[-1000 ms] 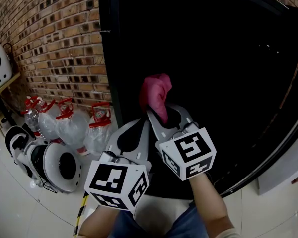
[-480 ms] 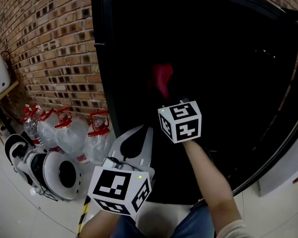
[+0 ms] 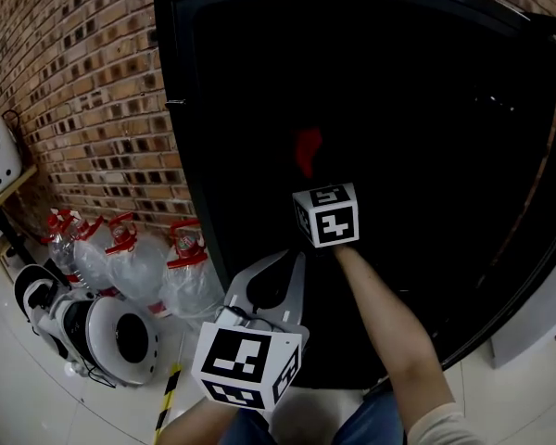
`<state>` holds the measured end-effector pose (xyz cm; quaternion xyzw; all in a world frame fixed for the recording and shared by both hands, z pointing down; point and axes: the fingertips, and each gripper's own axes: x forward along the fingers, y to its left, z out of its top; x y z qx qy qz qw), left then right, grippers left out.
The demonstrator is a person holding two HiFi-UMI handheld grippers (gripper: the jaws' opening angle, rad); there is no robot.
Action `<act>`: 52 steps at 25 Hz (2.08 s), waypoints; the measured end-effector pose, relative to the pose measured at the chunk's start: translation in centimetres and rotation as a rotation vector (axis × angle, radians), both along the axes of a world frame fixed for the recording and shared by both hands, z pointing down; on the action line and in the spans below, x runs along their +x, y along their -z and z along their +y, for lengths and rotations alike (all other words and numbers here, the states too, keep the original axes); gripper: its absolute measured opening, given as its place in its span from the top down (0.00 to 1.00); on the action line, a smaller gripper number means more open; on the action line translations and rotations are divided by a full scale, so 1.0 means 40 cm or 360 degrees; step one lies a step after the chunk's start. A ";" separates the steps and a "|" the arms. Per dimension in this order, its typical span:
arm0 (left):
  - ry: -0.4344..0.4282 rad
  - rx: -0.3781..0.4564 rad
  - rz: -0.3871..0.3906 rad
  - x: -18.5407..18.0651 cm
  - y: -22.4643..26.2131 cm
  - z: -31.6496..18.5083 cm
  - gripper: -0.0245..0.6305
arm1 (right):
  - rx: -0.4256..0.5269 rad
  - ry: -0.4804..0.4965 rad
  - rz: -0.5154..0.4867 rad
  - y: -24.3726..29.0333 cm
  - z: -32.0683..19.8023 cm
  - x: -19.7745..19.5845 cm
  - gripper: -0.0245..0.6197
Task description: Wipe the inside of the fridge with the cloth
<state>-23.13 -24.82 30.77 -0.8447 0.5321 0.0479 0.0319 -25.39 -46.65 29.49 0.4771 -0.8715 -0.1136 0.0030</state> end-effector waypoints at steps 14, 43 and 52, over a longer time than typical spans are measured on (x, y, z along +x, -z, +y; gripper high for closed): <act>-0.0061 0.0015 0.0047 0.058 -0.001 -0.033 0.94 | -0.0056 -0.0409 -0.0053 0.010 -0.018 0.271 0.87; -0.0143 -0.0001 0.0062 0.139 -0.004 -0.041 0.94 | 0.0047 -0.0520 -0.0261 0.021 0.396 0.443 0.88; -0.0100 -0.0018 0.0055 0.123 -0.010 -0.055 0.94 | 0.0198 -0.0490 -0.0208 0.037 0.542 0.433 0.87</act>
